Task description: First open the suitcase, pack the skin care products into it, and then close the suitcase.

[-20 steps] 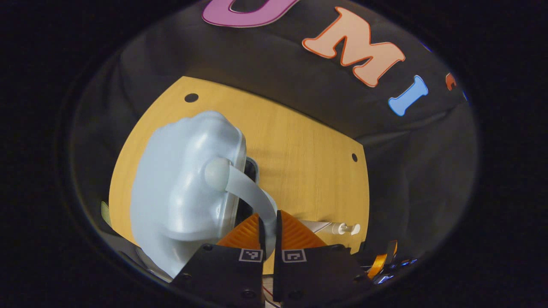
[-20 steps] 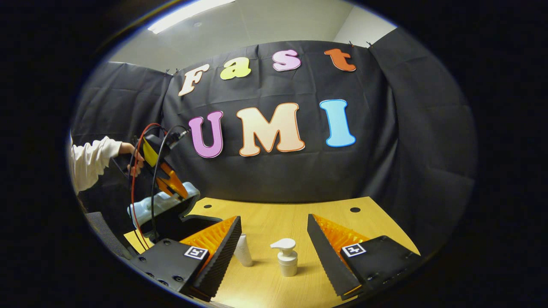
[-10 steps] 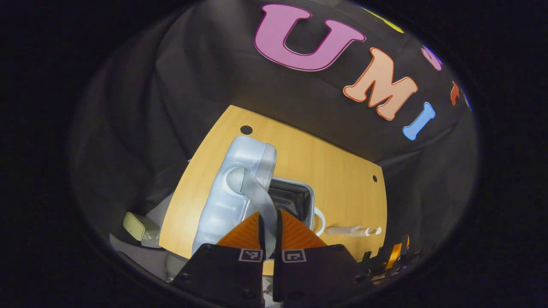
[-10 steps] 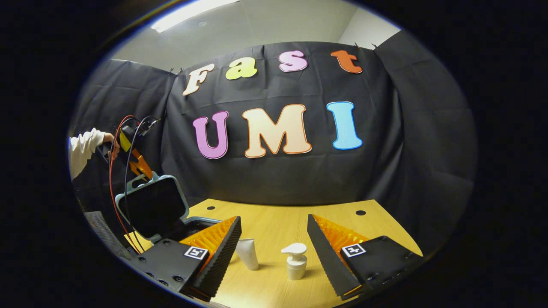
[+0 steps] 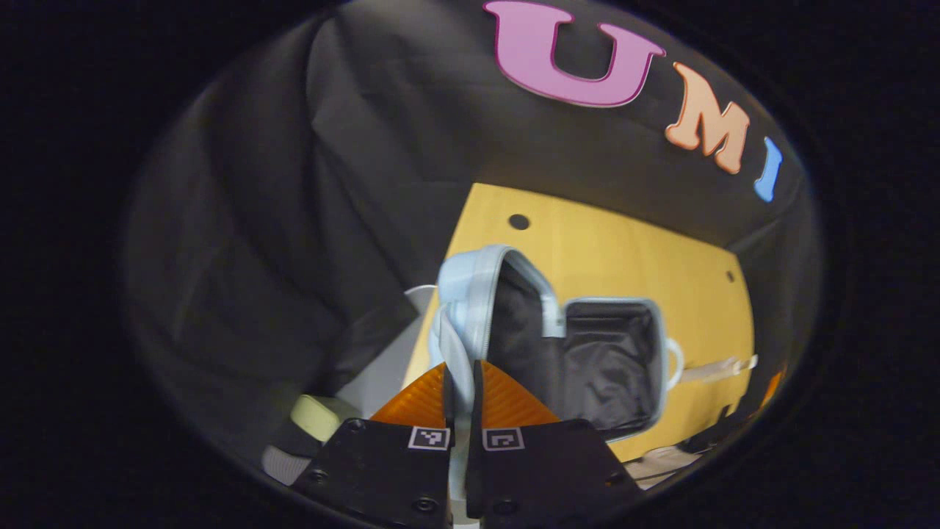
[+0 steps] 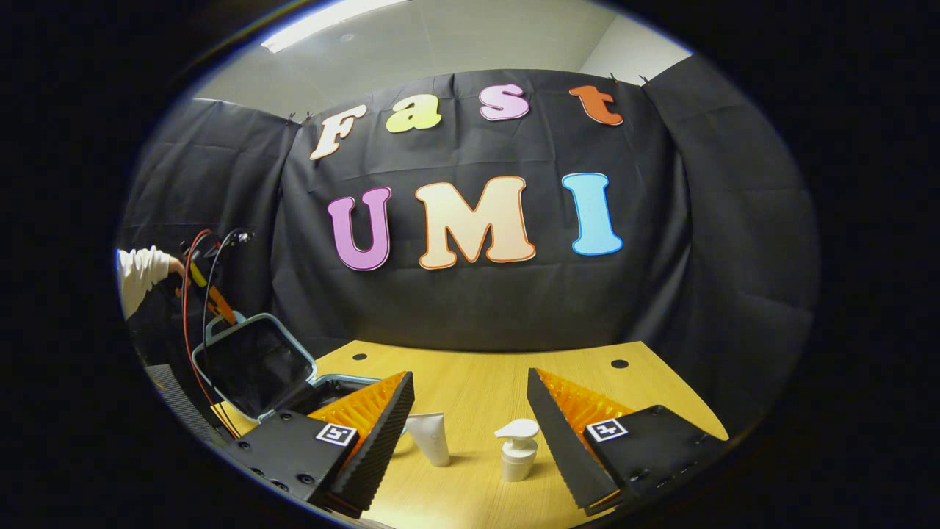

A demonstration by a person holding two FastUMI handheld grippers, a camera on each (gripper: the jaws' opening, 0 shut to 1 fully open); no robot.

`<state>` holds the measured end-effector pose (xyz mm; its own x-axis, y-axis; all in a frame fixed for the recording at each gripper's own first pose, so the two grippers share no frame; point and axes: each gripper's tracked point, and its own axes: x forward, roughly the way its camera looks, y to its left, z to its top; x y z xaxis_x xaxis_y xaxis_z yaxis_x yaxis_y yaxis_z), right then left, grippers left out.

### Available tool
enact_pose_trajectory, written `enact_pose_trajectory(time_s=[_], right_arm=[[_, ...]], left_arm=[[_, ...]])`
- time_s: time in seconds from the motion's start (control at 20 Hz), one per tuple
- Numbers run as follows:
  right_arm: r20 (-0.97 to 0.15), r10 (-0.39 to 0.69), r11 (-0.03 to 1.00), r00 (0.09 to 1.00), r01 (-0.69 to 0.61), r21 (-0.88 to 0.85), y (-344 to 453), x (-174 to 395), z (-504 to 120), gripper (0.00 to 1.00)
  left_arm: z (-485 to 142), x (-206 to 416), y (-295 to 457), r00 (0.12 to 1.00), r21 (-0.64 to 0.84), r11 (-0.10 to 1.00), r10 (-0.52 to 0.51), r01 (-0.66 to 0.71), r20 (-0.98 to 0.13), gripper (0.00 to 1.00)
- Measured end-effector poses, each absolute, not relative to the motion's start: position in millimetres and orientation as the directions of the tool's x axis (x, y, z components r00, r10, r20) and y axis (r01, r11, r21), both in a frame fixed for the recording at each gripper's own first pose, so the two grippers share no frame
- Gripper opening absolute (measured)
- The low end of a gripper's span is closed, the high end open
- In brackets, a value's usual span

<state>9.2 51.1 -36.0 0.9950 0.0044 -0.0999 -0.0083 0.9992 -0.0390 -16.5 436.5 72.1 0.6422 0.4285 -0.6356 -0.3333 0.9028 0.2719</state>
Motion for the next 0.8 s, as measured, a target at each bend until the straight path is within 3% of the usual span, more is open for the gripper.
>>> enact_pose_trajectory(time_s=[0.15,0.4,0.7,0.75,0.8], right_arm=[[-0.113,-0.008,1.000,0.994,0.005,-0.029,47,11,-36,0.97],[-0.136,-0.016,1.000,0.991,0.019,0.022,40,8,-37,0.97],[-0.165,-0.051,0.999,0.985,0.049,-0.014,29,5,-45,0.97],[-0.166,-0.051,0.999,0.985,0.050,-0.013,29,5,-45,0.98],[-0.165,-0.051,0.999,0.985,0.050,-0.009,29,6,-47,0.97]], left_arm=[[38,-11,475,0.640,0.276,0.895,0.445,-0.352,-0.627,0.01],[-39,-18,512,0.651,0.098,0.906,0.367,-0.411,-0.665,0.02],[-90,-24,536,0.623,0.038,0.894,0.341,-0.446,-0.704,0.02],[-93,-25,538,0.614,0.051,0.892,0.350,-0.449,-0.708,0.09],[-91,-24,540,0.611,0.066,0.890,0.361,-0.450,-0.704,0.10]])
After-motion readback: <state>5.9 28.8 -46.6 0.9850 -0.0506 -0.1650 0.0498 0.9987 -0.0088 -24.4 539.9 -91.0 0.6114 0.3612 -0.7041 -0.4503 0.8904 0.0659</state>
